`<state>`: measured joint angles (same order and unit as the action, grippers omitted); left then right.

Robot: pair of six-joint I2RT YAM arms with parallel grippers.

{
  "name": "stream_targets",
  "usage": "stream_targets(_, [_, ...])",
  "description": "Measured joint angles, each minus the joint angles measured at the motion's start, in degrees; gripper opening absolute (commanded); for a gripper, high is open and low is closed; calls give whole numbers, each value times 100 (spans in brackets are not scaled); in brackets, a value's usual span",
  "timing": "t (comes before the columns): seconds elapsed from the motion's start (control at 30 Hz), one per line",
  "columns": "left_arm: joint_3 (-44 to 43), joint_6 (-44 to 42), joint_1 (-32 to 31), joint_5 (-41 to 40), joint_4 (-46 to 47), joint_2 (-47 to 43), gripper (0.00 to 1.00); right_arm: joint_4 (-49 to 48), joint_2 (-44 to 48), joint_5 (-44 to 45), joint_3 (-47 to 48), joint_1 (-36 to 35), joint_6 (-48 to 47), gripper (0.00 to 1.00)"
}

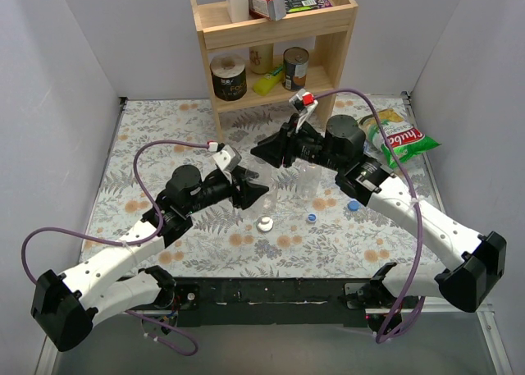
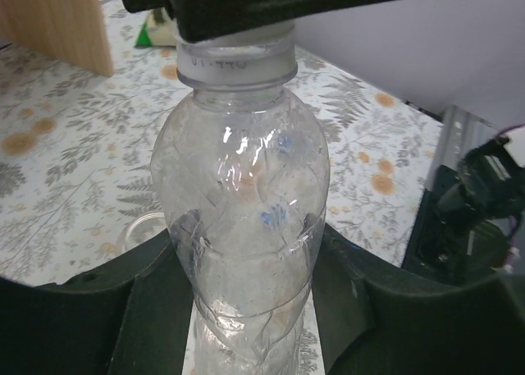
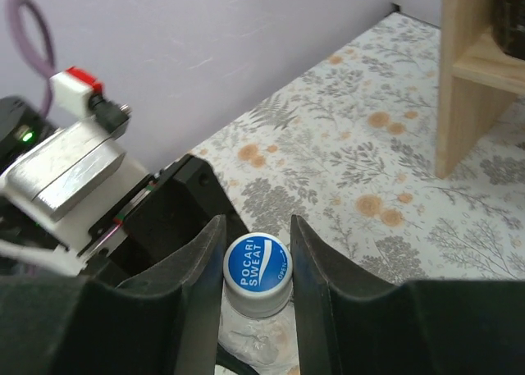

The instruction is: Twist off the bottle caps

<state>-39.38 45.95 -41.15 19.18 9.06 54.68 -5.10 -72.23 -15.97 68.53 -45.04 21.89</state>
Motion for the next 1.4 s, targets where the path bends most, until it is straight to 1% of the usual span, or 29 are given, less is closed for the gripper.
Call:
stream_targets(0.1, [2,96,85,693,157,-28,31,-90,160,-1001,-33,199,-160,13])
stream_targets(0.13, [2,140,105,927,225,-44,31,-116,190,-1161,-42,249,-179,14])
stream_targets(0.33, [2,444,125,2264,619,-79,31,-669,286,-3287,-85,562,-192,14])
stream_targets(0.4, [2,503,120,2603,673,-81,31,-811,271,-3735,-83,590,-175,14])
stream_targets(0.5, [2,531,111,2903,680,-79,31,-831,269,-4142,-81,597,-256,20])
stream_targets(0.53, [2,533,111,2955,664,-79,31,-796,271,-4188,-79,597,-306,29])
stream_targets(0.6, [0,518,111,2977,616,-79,31,-638,271,-4221,-35,597,-435,39])
stream_targets(0.63, [2,496,111,2975,588,-79,31,-527,275,-4214,-9,601,-505,50])
stream_targets(0.67, [2,470,109,2964,568,-79,31,-463,280,-4192,2,603,-560,54])
stream_targets(0.7, [0,431,107,2942,531,-79,31,-400,289,-4155,4,605,-595,76])
stream_targets(0.73, [0,380,101,2935,501,-76,31,-330,291,-4079,4,608,-629,81])
stream_targets(0.83, [-11,216,61,2859,402,-76,31,-125,297,-3814,2,627,-719,86])
stream_targets(1.07, [-87,-33,46,2608,184,-68,31,205,601,-3165,-4,748,-859,88])
stream_targets(1.17, [-87,-76,46,2306,114,-68,31,199,905,-2837,-79,758,-859,88])
stream_targets(1.2, [-87,-76,46,2188,103,-68,32,203,1032,-2710,-136,765,-855,86])
stream_targets(1.27, [-87,-79,42,1766,63,-68,32,243,1261,-2306,-197,765,-828,79])
stream_targets(1.3, [-87,-76,42,1604,42,-66,31,249,1320,-2142,-197,763,-817,73])
stream_targets(1.4, [-98,-55,42,935,-63,-35,31,448,1423,-1443,-184,745,-654,68])
